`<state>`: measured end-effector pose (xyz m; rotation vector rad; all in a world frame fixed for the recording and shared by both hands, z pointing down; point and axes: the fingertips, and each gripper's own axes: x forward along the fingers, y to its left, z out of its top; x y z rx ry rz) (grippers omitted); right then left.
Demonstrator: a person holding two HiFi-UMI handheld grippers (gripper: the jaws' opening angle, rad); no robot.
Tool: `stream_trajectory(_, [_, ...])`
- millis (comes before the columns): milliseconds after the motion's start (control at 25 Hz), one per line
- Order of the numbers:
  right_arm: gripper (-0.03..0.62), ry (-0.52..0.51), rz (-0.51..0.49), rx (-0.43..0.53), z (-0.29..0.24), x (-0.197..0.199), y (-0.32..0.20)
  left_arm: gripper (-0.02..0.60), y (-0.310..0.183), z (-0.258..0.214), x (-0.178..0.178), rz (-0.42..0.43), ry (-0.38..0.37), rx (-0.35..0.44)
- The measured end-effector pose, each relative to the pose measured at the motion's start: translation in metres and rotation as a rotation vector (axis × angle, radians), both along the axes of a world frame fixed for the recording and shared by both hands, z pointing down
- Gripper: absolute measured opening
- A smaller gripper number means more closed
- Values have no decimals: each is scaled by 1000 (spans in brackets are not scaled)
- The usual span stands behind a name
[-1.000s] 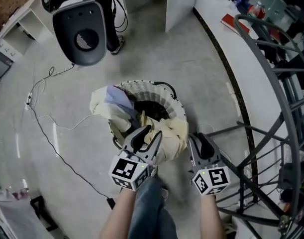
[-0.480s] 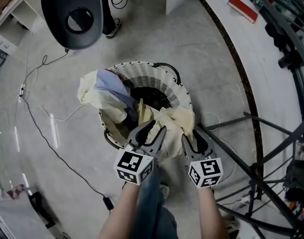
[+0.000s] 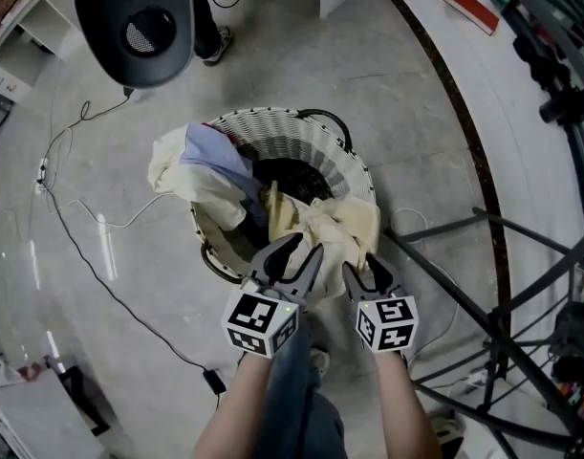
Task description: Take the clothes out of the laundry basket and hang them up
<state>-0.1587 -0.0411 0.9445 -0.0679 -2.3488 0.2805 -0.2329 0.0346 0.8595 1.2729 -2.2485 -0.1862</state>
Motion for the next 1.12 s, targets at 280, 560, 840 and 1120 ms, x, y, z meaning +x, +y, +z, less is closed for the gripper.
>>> stream_trajectory(280, [128,23,2,-12,0,3,5,153,3,-4,3,-15,8,15])
stream_trajectory(560, [39,26,4,-16,-2,5,7,153,6,-3,7,-12,11,11])
stream_trajectory(840, [15,-8,19,-27,-11,4,10,153,8,-7,6,-10,11,15])
stream_trajectory(1120, [14,-87,32,-35,-40,-1,10,153,12,-20,3,-16,0,12])
